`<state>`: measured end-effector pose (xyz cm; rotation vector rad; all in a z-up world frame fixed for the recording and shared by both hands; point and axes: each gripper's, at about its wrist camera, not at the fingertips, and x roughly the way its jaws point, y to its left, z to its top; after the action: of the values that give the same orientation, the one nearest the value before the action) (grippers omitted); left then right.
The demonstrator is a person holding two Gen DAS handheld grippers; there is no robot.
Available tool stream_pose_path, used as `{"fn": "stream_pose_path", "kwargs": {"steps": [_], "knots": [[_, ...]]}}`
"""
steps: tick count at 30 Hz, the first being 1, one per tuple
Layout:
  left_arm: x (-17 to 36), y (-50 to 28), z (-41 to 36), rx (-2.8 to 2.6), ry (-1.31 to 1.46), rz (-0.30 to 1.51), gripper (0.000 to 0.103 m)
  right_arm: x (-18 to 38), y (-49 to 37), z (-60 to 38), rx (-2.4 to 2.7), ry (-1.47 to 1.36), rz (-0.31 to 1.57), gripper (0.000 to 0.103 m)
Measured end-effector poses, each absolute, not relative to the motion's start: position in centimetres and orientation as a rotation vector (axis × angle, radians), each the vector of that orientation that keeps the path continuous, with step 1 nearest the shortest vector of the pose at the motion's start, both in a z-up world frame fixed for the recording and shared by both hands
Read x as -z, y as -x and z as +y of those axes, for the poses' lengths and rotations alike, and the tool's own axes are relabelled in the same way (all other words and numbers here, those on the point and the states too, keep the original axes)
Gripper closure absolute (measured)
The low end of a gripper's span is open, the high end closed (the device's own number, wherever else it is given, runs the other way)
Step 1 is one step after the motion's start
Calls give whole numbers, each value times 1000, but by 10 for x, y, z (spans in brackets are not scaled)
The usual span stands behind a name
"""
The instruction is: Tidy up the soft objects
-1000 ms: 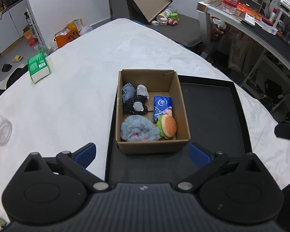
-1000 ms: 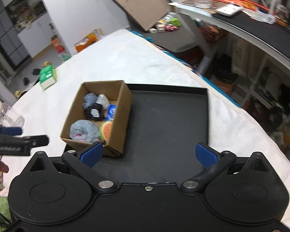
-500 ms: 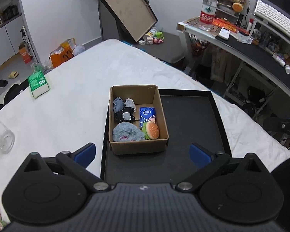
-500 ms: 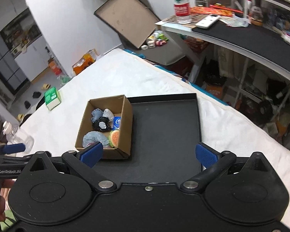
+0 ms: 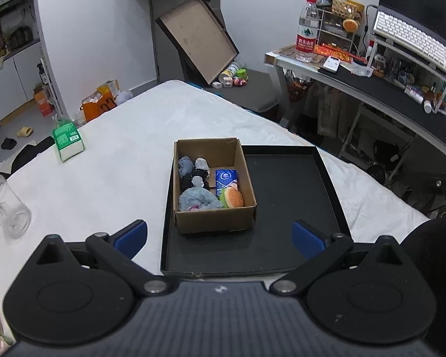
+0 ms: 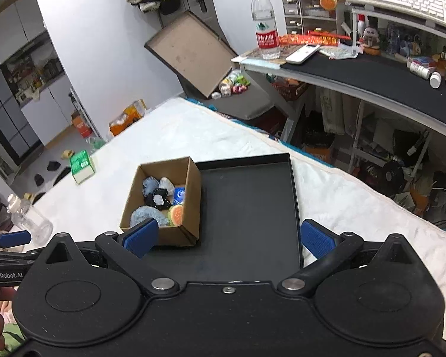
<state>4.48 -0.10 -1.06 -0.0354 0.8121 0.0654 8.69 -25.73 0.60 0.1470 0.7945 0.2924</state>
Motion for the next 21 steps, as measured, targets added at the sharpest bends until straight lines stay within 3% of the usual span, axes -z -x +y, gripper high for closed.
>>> {"fn": "stream_pose_path", "kwargs": {"steps": [21], "knots": [[4,13,-2,-113,57,688,1,-10,-22,-246,-226,-111,647,0]]}}
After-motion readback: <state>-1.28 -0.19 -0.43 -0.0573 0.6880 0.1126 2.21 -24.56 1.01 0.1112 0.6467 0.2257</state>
